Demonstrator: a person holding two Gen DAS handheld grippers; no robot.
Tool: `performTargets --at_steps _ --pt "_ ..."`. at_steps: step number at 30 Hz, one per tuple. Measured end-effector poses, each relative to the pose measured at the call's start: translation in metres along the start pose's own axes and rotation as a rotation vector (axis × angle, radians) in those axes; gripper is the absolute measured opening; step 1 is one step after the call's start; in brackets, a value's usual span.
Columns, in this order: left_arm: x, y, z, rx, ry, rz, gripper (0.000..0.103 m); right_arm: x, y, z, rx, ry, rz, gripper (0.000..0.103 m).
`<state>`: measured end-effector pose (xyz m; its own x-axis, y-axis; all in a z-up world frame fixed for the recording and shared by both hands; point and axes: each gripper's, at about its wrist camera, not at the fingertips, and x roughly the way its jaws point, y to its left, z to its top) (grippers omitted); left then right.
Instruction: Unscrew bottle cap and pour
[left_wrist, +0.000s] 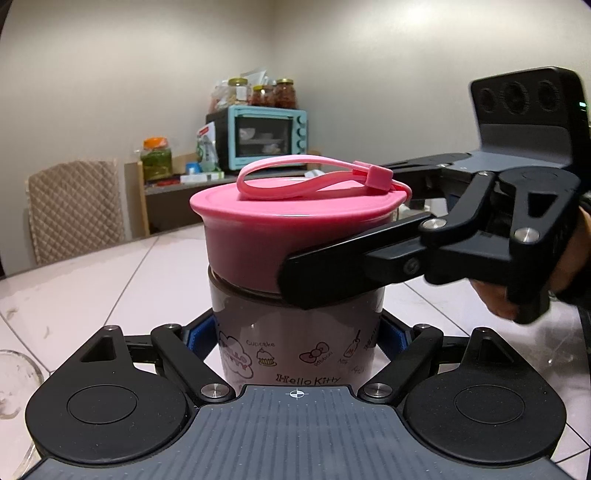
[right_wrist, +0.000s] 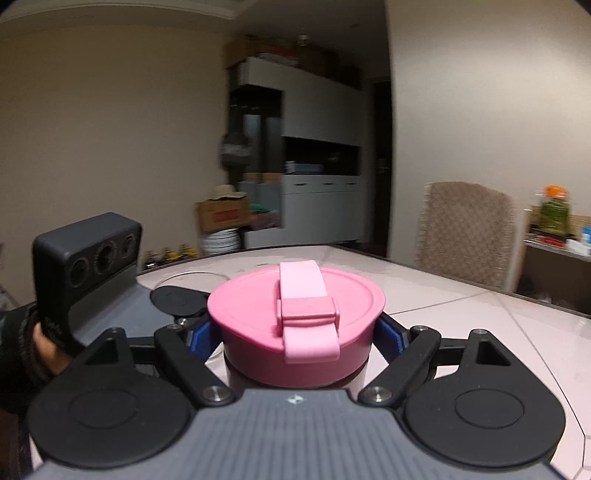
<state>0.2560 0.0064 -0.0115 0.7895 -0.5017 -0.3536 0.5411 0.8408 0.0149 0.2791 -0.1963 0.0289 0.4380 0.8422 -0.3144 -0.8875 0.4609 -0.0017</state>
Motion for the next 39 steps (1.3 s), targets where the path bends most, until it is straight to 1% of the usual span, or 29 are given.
performTargets --at_steps 1,2,5,9,12,14,15,16,17,20,21,24,26,31,34,39 --pt "0.000 0.000 0.000 0.001 -0.002 0.000 0.090 -0.001 -0.002 0.001 -0.007 0.002 0.015 0.085" --pt "0.000 -0.001 0.000 0.002 -0.003 0.000 0.090 -0.001 -0.008 0.002 -0.029 0.008 0.063 0.085" --pt "0.002 -0.001 0.000 -0.001 -0.005 0.000 0.090 -0.002 -0.018 0.004 -0.050 0.011 0.137 0.085" --pt "0.003 -0.001 0.000 -0.007 -0.005 -0.003 0.090 -0.003 -0.017 0.008 -0.065 0.017 0.153 0.085" --pt "0.003 -0.002 0.000 -0.007 -0.004 -0.003 0.090 -0.006 -0.011 0.009 -0.055 0.016 0.123 0.085" --pt "0.004 -0.001 0.001 -0.007 -0.004 -0.001 0.090 -0.008 -0.009 0.011 -0.050 0.010 0.090 0.090" --pt "0.004 -0.001 0.001 -0.007 -0.004 -0.001 0.090 -0.009 -0.008 0.012 -0.048 0.003 0.068 0.096" --pt "0.004 -0.001 0.001 -0.007 -0.004 0.000 0.090 -0.013 -0.004 0.014 -0.032 -0.011 0.036 0.098" --pt "0.004 -0.001 0.001 -0.008 -0.004 0.000 0.090 -0.018 0.001 0.015 -0.017 -0.024 0.004 0.098" --pt "0.003 -0.001 0.001 -0.008 -0.004 0.002 0.090 -0.027 0.014 0.017 0.031 -0.008 -0.102 0.100" --pt "0.002 -0.001 0.001 -0.008 -0.004 0.002 0.090 -0.027 0.016 0.017 0.038 -0.009 -0.117 0.100" --pt "-0.004 0.002 -0.004 -0.005 -0.007 -0.003 0.090 -0.035 0.029 0.011 0.073 -0.025 -0.208 0.100" --pt "-0.004 0.005 -0.004 -0.006 -0.007 -0.004 0.090 -0.041 0.035 0.005 0.125 -0.036 -0.277 0.100" --pt "-0.006 0.005 -0.005 -0.007 -0.007 -0.004 0.090 -0.037 0.046 -0.008 0.176 -0.068 -0.350 0.100" --pt "-0.006 0.005 -0.005 -0.006 -0.007 -0.004 0.090 -0.029 0.052 -0.010 0.192 -0.082 -0.375 0.100" --pt "-0.007 0.002 -0.005 -0.006 -0.007 -0.001 0.090 -0.011 0.058 -0.010 0.188 -0.081 -0.408 0.099"
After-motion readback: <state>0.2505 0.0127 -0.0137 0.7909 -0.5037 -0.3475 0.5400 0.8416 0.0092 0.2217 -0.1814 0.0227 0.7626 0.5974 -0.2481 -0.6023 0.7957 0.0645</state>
